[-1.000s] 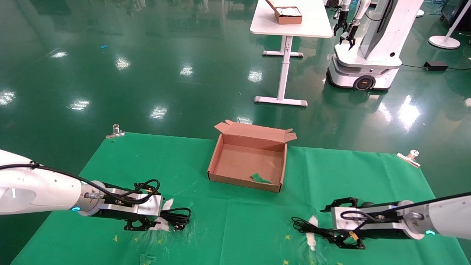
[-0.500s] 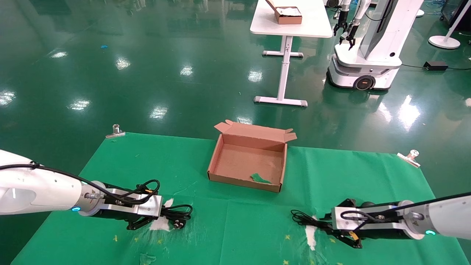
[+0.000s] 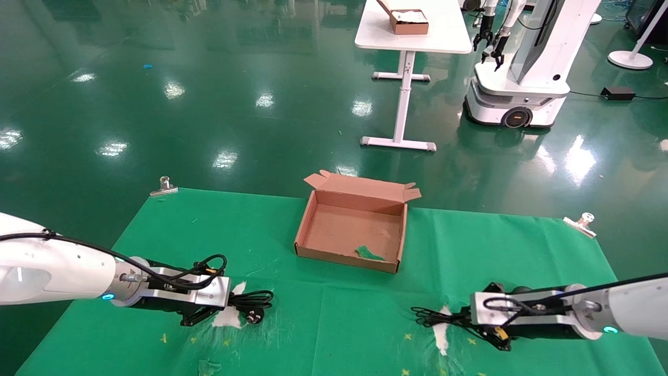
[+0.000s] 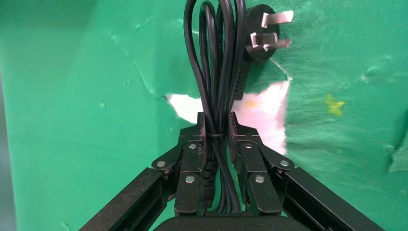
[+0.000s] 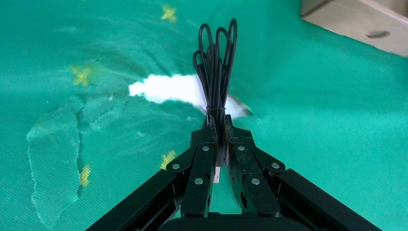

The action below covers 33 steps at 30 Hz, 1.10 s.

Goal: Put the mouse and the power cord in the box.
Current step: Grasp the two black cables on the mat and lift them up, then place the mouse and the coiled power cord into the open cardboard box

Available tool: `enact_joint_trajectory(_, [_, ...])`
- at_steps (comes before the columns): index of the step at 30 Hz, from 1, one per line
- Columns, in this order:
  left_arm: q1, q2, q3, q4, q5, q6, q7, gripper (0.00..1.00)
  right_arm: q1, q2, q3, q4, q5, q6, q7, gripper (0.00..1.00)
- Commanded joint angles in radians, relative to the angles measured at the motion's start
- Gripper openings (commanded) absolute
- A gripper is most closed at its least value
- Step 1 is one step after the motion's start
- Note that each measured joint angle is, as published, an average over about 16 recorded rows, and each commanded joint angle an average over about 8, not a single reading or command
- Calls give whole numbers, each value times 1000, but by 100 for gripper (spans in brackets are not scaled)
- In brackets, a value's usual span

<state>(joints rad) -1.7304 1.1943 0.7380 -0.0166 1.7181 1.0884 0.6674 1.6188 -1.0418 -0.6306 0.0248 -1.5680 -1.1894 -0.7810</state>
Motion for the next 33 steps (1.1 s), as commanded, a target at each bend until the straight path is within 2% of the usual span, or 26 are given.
enact_joint_trajectory(1, [-4,-2,-1,3,-2,5,-6,0,2,3,3,-2,4,-1,4,0])
enact_joint_trajectory(11, [-96,-67,-195,70,-281,103,-166,0,123,147,104,2,149,-94,64,0])
enact_joint_trajectory(15, [-117,-42,-259,93,-373,68,-202,0,182,148,121,29,173,-111,100,0])
enact_joint_trajectory(19, [-129,17,-291,95,-421,-14,-197,0,212,79,130,60,188,-95,132,0])
enact_joint_trajectory(23, [-139,80,-315,85,-459,-118,-178,0,208,-36,142,77,208,-35,147,0])
enact_joint_trajectory(28, [-160,121,-334,60,-488,-207,-157,0,176,-177,153,61,225,76,138,0])
enact_joint_trajectory(33, [-182,118,-328,40,-480,-215,-145,0,114,-271,157,7,230,230,126,0])
